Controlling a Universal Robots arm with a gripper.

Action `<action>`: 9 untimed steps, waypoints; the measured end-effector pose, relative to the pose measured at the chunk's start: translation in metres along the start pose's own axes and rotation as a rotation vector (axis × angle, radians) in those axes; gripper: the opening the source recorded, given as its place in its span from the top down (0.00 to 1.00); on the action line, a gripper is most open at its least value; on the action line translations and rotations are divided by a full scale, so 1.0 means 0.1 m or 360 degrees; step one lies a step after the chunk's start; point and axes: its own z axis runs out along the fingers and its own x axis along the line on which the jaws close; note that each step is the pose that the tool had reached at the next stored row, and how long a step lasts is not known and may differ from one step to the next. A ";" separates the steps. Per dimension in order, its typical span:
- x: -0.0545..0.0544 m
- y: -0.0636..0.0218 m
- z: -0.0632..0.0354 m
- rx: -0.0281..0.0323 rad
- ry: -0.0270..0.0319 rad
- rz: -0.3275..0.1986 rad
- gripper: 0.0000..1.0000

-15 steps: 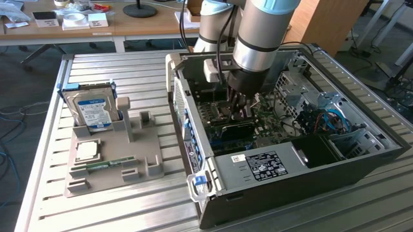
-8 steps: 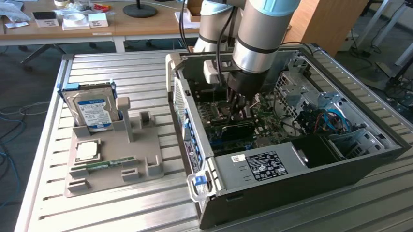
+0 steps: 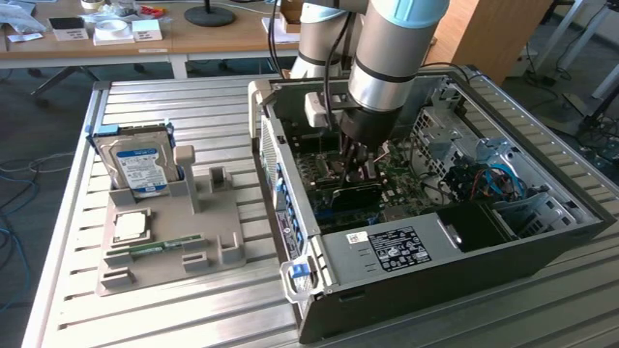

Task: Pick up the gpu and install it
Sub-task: 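Press down on the gpu until it lock into place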

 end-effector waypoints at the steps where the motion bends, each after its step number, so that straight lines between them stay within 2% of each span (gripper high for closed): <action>1: 0.00 0.000 0.000 -0.00001 0.00000 0.0000 0.89; 9: 0.00 0.000 0.012 -0.00001 0.00002 0.0000 0.89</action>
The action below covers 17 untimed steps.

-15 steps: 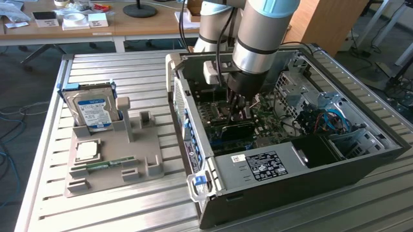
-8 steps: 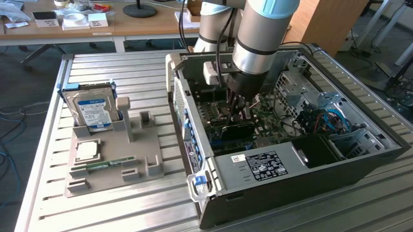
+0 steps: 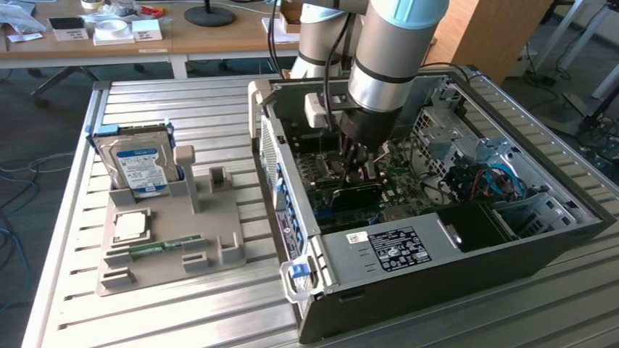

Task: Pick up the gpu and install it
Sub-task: 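Press down on the gpu until it lock into place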

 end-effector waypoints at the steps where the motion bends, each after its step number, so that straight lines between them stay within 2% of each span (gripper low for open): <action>1: 0.00 0.000 0.001 0.00002 -0.00003 0.0000 0.89; 17: 0.00 0.007 0.030 0.00001 -0.00002 0.0000 0.89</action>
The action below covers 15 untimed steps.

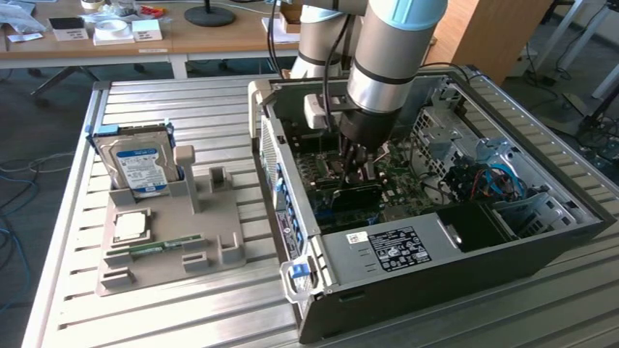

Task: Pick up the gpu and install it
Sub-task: 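Press down on the gpu until it lock into place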

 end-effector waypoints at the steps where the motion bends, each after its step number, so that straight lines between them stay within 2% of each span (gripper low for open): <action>1: 0.00 0.000 0.000 0.00001 -0.00002 0.0000 0.89; 7: 0.00 0.000 -0.028 0.00015 -0.00037 0.0000 0.89; 9: 0.00 0.001 -0.071 0.00003 -0.00005 0.0000 0.89; 15: -0.01 0.003 -0.223 0.00002 -0.00002 0.0000 0.89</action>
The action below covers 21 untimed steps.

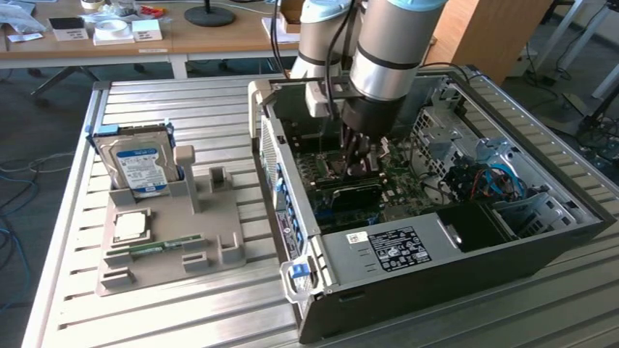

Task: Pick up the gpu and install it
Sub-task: 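Press down on the gpu until it lock into place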

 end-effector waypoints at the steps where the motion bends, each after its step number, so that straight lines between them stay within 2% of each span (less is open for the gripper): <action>1: 0.00 0.000 -0.025 0.00000 0.00000 0.0000 0.89; 13: -0.01 0.004 -0.308 0.00000 0.00005 0.0000 0.89; 21: -0.01 0.004 -0.338 0.00000 0.00007 0.0000 0.89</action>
